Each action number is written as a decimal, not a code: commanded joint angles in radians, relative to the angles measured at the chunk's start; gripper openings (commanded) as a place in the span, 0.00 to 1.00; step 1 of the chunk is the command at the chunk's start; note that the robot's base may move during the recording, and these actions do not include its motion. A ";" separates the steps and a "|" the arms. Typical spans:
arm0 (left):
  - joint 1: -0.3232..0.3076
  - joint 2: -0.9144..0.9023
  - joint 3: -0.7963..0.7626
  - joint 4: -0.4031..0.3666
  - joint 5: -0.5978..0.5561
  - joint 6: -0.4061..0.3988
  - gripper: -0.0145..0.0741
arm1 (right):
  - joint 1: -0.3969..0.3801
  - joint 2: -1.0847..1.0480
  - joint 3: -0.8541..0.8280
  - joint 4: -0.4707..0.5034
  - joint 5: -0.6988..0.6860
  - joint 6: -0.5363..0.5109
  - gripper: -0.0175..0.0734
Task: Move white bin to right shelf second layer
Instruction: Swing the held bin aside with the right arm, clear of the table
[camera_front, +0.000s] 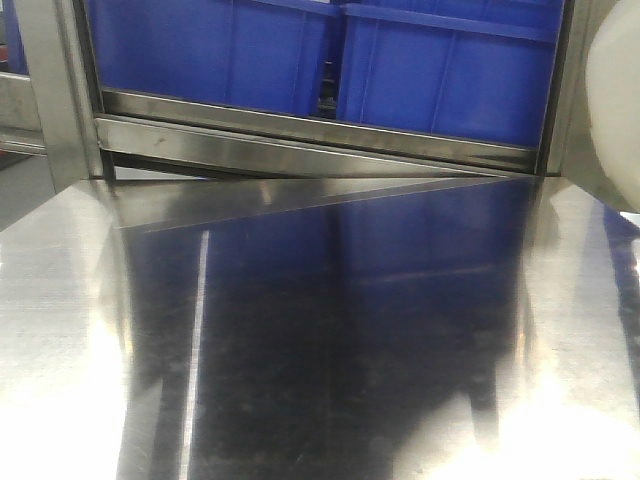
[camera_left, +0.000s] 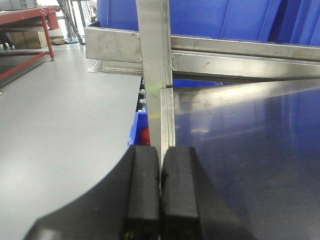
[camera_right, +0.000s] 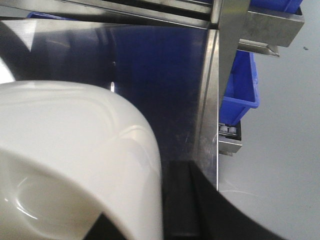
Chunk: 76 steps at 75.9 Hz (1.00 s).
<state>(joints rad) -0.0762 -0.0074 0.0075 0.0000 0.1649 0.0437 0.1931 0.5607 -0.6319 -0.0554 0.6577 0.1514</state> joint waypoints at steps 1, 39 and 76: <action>-0.003 -0.014 0.037 0.000 -0.087 -0.005 0.26 | -0.008 -0.001 -0.029 -0.006 -0.092 0.006 0.25; -0.003 -0.014 0.037 0.000 -0.087 -0.005 0.26 | -0.008 -0.001 -0.029 -0.006 -0.092 0.006 0.25; -0.003 -0.014 0.037 0.000 -0.087 -0.005 0.26 | -0.008 -0.001 -0.029 -0.006 -0.092 0.006 0.25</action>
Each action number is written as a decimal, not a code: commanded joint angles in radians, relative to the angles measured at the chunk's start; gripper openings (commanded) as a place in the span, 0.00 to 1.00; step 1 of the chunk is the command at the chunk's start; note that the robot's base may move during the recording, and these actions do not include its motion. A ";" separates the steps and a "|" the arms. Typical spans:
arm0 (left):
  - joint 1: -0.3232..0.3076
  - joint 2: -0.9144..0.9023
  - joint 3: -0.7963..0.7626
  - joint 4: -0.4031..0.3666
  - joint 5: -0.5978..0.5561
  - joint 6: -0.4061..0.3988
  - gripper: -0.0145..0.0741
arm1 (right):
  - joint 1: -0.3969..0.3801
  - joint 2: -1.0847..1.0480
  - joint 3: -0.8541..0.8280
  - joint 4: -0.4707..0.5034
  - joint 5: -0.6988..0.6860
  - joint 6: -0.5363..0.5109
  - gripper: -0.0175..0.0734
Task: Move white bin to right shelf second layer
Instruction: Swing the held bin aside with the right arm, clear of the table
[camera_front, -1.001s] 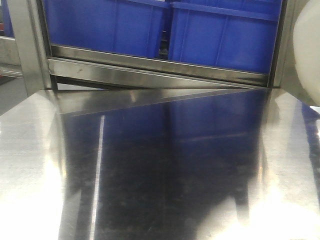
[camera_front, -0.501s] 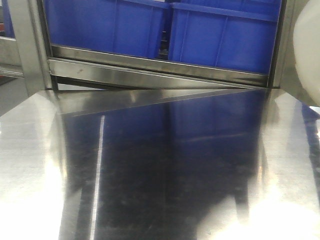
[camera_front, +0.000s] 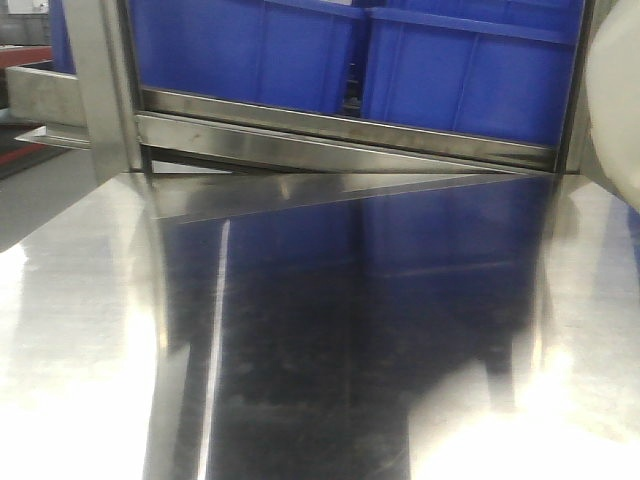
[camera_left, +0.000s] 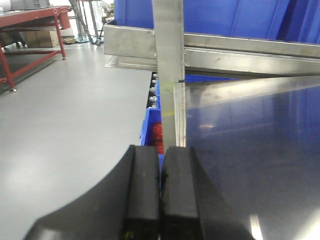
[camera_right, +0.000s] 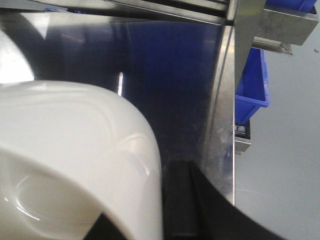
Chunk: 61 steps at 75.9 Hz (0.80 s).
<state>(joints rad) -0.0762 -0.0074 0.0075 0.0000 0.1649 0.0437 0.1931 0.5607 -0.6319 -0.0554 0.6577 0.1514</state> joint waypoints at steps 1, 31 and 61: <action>-0.003 -0.014 0.037 0.000 -0.087 -0.005 0.26 | -0.008 -0.001 -0.029 -0.006 -0.092 0.006 0.25; -0.003 -0.014 0.037 0.000 -0.087 -0.005 0.26 | -0.008 -0.001 -0.029 -0.006 -0.092 0.006 0.25; -0.003 -0.014 0.037 0.000 -0.087 -0.005 0.26 | -0.008 -0.002 -0.029 -0.006 -0.086 0.006 0.25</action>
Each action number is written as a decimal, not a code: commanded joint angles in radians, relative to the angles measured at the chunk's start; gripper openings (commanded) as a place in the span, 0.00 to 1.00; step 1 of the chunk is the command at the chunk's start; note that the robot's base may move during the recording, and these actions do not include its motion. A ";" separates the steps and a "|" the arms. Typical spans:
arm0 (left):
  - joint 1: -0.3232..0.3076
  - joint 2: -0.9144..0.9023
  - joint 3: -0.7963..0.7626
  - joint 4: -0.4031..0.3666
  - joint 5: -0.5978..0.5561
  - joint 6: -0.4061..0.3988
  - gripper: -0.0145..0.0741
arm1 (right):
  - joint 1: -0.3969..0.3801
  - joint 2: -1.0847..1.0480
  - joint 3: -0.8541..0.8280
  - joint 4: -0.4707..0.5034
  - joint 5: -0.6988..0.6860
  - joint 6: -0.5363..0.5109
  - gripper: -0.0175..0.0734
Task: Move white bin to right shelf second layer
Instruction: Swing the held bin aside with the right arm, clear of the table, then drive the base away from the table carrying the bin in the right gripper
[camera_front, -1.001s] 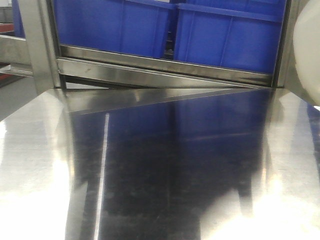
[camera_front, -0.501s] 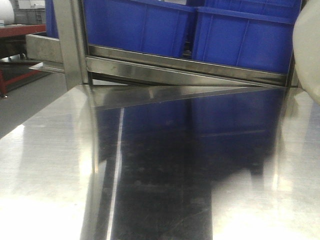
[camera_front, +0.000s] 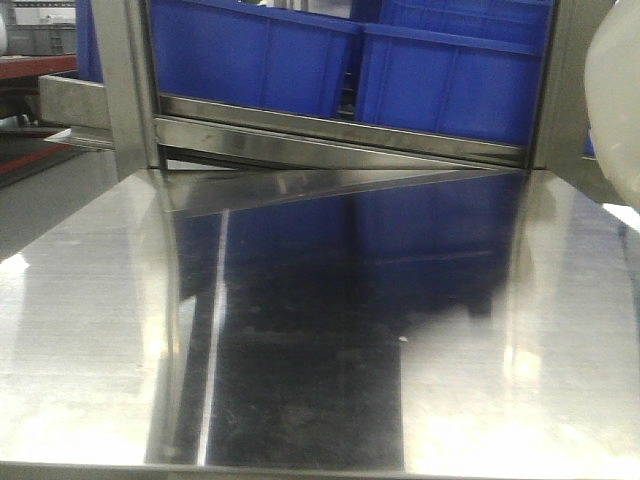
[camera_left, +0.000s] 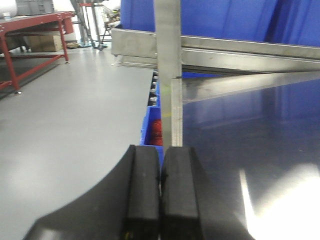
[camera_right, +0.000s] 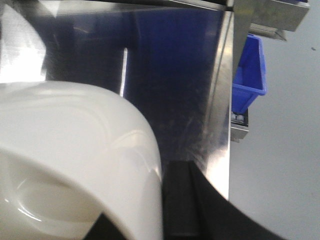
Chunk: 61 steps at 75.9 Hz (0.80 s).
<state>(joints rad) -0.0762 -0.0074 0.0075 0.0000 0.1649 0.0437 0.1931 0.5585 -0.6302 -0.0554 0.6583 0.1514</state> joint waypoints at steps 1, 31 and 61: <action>-0.003 -0.014 0.037 0.000 -0.087 -0.005 0.26 | -0.008 0.000 -0.031 -0.006 -0.086 0.006 0.25; -0.003 -0.014 0.037 0.000 -0.087 -0.005 0.26 | -0.008 0.000 -0.031 -0.006 -0.086 0.006 0.25; -0.003 -0.014 0.037 0.000 -0.087 -0.005 0.26 | -0.008 0.000 -0.031 -0.006 -0.086 0.006 0.25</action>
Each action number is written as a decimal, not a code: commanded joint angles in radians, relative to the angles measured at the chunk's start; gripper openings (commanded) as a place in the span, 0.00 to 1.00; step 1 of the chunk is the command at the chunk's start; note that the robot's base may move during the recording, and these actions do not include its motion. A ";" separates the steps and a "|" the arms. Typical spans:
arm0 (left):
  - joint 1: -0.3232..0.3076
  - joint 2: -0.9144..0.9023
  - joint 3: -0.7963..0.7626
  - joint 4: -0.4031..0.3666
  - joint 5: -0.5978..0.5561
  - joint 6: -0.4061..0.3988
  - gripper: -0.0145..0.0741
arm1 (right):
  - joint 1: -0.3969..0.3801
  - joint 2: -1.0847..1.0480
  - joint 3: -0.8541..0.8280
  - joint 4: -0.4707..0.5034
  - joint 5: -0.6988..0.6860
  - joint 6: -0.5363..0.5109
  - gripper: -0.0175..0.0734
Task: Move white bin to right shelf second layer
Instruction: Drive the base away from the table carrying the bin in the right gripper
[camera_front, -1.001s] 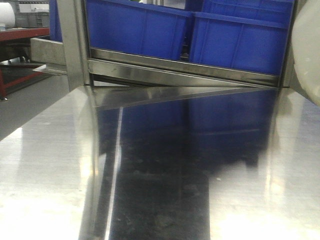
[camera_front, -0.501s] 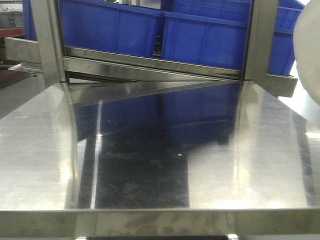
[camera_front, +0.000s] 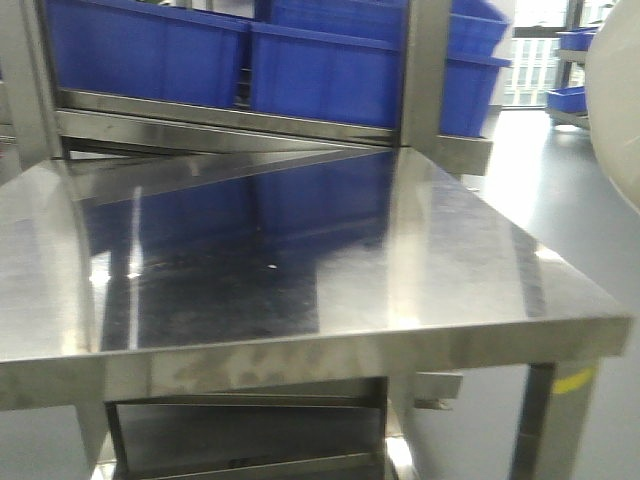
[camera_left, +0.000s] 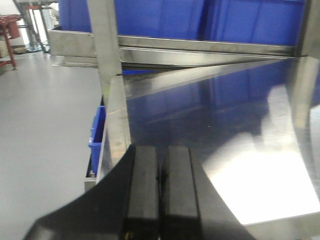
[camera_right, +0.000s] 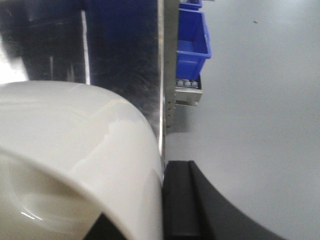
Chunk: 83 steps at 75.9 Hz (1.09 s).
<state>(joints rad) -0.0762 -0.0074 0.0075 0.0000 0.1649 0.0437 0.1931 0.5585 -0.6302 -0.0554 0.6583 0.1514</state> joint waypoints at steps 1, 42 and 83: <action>-0.003 -0.014 0.037 0.000 -0.087 -0.005 0.26 | -0.008 0.000 -0.031 -0.006 -0.086 0.006 0.25; -0.003 -0.014 0.037 0.000 -0.087 -0.005 0.26 | -0.008 0.000 -0.031 -0.006 -0.086 0.006 0.25; -0.003 -0.014 0.037 0.000 -0.087 -0.005 0.26 | -0.008 0.000 -0.031 -0.006 -0.086 0.006 0.25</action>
<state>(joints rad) -0.0762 -0.0074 0.0075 0.0000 0.1649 0.0437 0.1931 0.5585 -0.6302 -0.0554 0.6600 0.1519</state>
